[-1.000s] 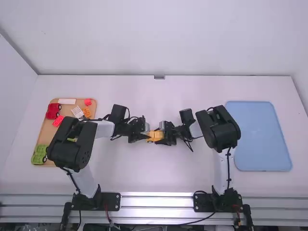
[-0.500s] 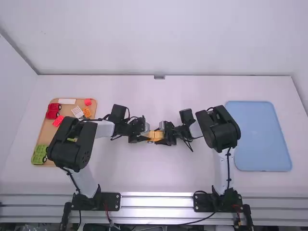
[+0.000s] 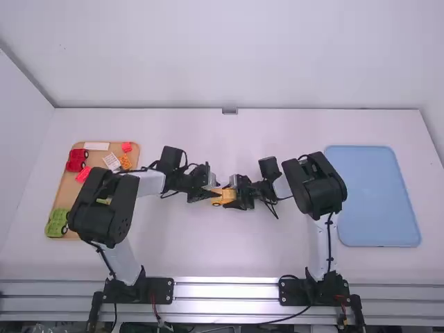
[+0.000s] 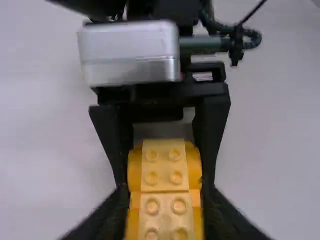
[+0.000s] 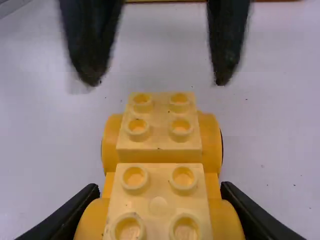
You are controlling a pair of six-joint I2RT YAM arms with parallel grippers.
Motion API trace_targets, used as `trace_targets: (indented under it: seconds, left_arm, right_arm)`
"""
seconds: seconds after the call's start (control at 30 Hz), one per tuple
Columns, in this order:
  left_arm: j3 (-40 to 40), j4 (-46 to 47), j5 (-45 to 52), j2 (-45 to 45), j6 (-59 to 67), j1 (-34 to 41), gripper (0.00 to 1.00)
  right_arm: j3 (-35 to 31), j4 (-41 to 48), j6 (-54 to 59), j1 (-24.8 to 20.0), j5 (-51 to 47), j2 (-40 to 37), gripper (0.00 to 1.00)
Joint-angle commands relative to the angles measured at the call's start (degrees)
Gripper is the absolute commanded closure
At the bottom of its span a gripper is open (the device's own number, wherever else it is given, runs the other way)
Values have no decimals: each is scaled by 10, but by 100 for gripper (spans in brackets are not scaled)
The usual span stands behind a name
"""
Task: Assemble lego blocks to make yellow taxi
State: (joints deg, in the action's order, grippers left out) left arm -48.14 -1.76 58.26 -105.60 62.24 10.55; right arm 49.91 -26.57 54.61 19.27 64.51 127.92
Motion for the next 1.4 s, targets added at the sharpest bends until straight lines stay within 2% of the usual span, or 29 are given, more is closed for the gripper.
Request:
trace_targets:
  seconds: [0.0, 0.03, 0.27, 0.53, 0.7, 0.87, 1.07, 1.2, 1.27, 1.33, 1.37]
  left_arm:
    - [-11, 12, 23, -7, 1, -3, 89]
    - [-11, 16, 13, -7, 1, -1, 98]
    - [1, 56, -95, -7, 2, 17, 98]
    - [17, 29, -99, -15, 0, 19, 98]
    - [16, -5, -97, -61, -28, 21, 98]
    - [0, 50, -108, -83, 23, 23, 98]
    - [-31, 90, -156, -83, 10, 19, 98]
    - [-87, 140, -87, -60, 11, 12, 98]
    - [-119, 177, -57, -43, 21, 10, 96]
    - [-138, 198, -51, -32, 25, 11, 88]
    - [-158, 219, -57, -16, 27, 9, 77]
  right_arm:
    - [8, 2, 1, 3, 0, 10, 56]
    - [8, 2, 1, 3, 0, 10, 56]
    - [8, 2, 1, 3, 2, 10, 56]
    - [8, 2, 1, 3, 2, 10, 56]
    - [8, 2, 0, 3, 2, 10, 56]
    - [8, 2, 1, 3, 2, 10, 56]
    - [8, 2, 1, 3, 2, 10, 56]
    - [8, -5, -6, 3, -7, 10, 56]
    - [11, -3, -6, 3, -19, 10, 55]
    - [15, 0, -6, 3, -27, 10, 53]
    - [19, 5, -8, 3, -32, 10, 51]
